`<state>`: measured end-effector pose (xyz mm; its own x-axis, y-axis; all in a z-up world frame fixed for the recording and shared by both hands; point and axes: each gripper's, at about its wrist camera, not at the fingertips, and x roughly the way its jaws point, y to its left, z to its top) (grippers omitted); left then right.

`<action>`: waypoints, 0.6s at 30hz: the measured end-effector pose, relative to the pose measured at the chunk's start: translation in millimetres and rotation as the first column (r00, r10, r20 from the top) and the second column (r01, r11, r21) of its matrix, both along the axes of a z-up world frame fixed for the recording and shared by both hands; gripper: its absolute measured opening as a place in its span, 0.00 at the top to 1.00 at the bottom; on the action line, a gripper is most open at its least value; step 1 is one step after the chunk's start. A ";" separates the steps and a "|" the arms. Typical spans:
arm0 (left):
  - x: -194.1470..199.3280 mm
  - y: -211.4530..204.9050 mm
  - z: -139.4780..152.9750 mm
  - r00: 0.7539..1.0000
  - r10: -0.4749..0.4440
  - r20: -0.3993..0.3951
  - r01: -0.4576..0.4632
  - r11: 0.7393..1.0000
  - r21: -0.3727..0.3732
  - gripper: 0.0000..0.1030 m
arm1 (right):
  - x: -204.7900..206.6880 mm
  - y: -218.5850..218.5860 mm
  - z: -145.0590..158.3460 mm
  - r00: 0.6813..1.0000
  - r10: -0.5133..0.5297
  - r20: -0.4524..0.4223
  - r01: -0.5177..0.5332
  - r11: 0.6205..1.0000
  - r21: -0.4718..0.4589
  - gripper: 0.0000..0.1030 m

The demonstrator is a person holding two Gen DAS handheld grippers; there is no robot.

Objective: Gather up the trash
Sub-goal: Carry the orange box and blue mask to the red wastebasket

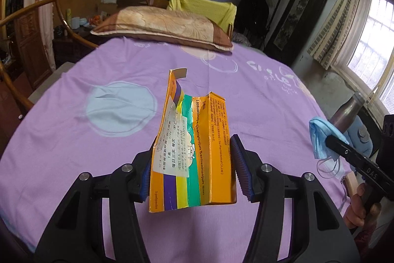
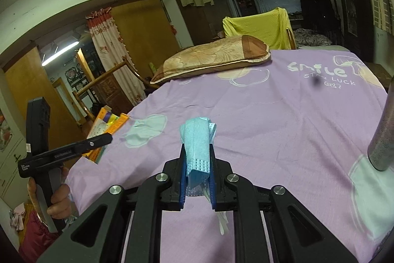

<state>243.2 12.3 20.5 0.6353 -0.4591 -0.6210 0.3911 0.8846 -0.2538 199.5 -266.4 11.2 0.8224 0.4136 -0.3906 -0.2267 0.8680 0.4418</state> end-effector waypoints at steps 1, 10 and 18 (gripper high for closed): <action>-7.8 5.8 5.2 1.000 0.006 0.011 -0.006 1.000 -0.004 0.47 | -7.6 0.4 3.0 1.000 0.002 0.009 -0.002 1.000 0.000 0.85; -78.9 63.4 34.5 0.994 0.069 0.085 -0.066 0.997 -0.040 0.47 | -62.6 16.9 29.8 0.995 0.028 0.092 -0.026 0.999 -0.020 0.85; -132.3 124.3 30.3 0.980 0.164 0.112 -0.158 0.985 -0.066 0.47 | -99.4 49.9 49.2 0.984 0.101 0.148 -0.095 0.994 -0.050 0.85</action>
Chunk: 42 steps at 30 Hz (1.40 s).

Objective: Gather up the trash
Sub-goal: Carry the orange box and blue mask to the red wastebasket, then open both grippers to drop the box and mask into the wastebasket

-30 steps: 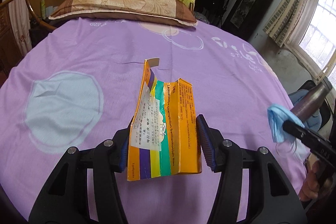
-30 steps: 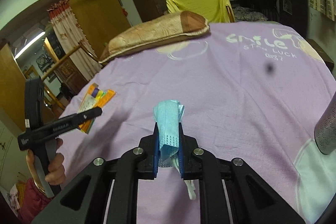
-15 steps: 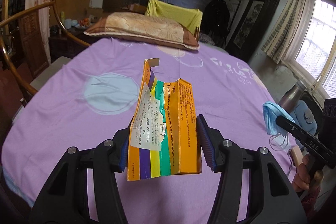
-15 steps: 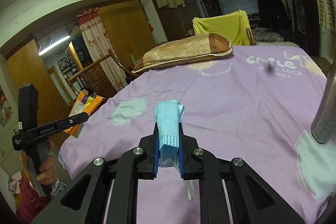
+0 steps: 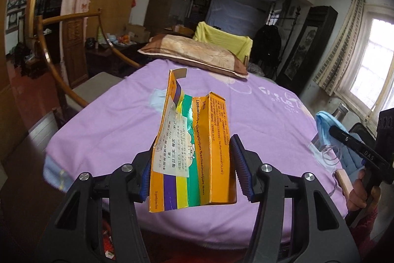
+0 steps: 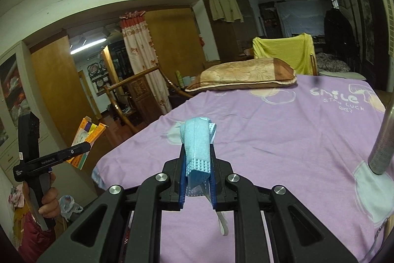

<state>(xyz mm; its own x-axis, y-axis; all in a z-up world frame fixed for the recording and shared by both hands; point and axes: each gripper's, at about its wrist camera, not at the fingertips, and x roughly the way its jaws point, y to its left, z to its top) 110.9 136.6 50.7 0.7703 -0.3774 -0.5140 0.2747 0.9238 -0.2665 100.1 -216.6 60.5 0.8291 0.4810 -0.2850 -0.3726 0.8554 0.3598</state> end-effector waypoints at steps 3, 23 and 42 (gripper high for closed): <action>-13.8 27.8 -13.0 0.998 0.054 -0.020 -0.054 0.999 0.004 0.47 | -7.1 17.9 5.0 0.999 0.042 0.015 -0.042 0.999 -0.015 0.85; -47.0 217.0 -213.1 0.853 0.349 -0.388 -0.388 0.921 -0.025 0.22 | 8.2 223.9 1.3 0.910 0.386 -0.150 -0.404 0.907 -0.121 0.85; -84.3 266.3 -228.1 0.726 0.620 -0.296 -0.577 0.784 0.229 0.07 | 1.1 425.0 -59.7 0.708 0.588 -0.390 -0.686 0.704 -0.183 0.84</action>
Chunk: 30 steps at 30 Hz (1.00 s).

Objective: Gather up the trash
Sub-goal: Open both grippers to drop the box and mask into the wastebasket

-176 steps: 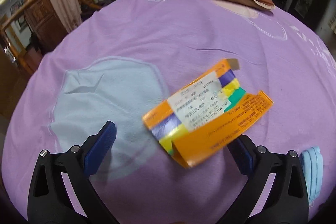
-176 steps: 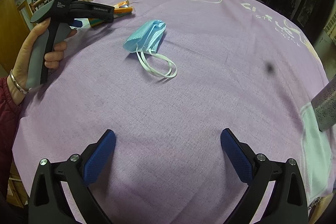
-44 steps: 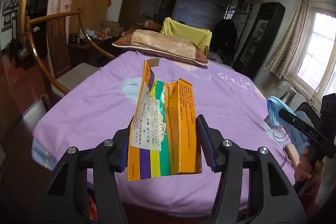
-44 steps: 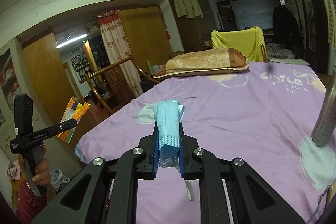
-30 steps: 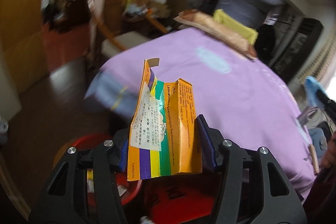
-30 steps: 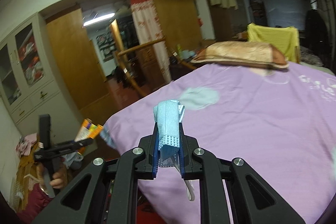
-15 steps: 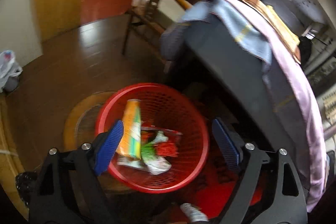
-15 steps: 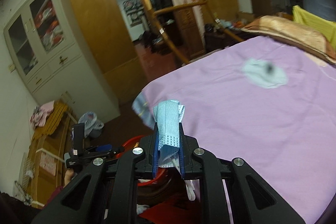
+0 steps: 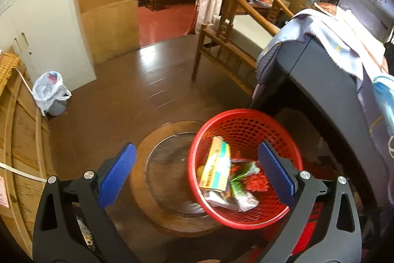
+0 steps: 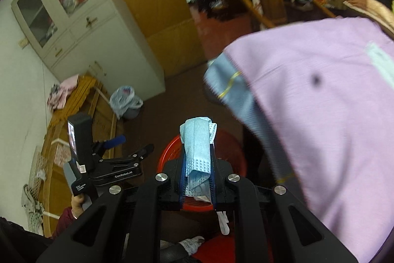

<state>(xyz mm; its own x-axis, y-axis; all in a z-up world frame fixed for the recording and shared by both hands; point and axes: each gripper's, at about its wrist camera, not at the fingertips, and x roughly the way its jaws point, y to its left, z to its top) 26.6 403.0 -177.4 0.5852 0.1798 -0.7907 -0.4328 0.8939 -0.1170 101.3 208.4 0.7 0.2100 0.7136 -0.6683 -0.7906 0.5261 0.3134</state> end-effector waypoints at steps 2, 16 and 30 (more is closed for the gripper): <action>-1.1 3.4 -5.5 1.000 0.004 -0.016 -0.004 1.000 0.008 0.07 | 1.5 19.3 -10.2 0.999 0.022 -0.024 -0.023 0.999 -0.025 0.83; -12.7 21.3 -23.1 0.996 0.037 -0.078 -0.037 0.999 0.009 0.07 | 12.6 73.1 -50.1 0.998 0.024 -0.062 -0.031 0.992 -0.125 0.54; -22.0 -14.1 12.4 0.995 -0.038 -0.087 0.048 0.993 0.112 0.07 | -20.3 29.7 -28.2 0.996 -0.009 0.085 0.021 0.991 -0.135 0.44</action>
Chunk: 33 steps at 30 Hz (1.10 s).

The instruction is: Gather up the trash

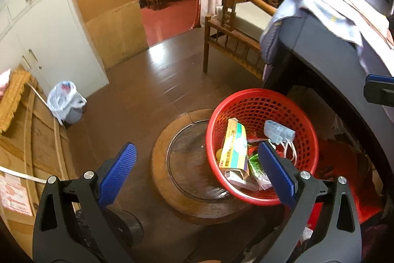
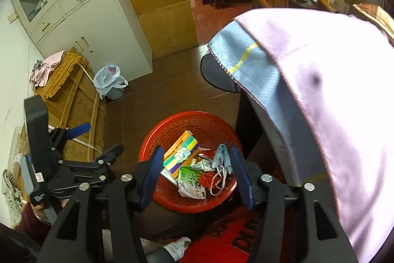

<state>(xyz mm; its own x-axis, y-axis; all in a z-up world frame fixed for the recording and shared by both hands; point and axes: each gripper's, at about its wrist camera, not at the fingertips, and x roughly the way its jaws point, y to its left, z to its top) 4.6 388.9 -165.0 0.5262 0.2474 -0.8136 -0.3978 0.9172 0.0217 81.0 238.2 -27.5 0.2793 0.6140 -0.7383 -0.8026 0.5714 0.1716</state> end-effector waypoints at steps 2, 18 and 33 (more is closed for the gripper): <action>-7.0 -9.3 12.4 1.000 -0.013 0.003 0.013 1.000 0.028 0.07 | -7.7 -10.3 4.6 0.999 -0.015 0.029 0.015 1.000 0.005 0.40; -52.3 -73.7 79.7 0.989 -0.118 0.093 0.098 0.977 0.191 0.07 | -61.1 -89.6 27.1 0.988 -0.136 0.074 0.126 0.984 0.127 0.12; -40.7 -76.2 40.1 0.994 -0.108 0.023 0.100 0.972 0.214 0.07 | -47.0 -76.6 -35.3 0.981 -0.191 -0.006 0.191 0.981 -0.025 0.07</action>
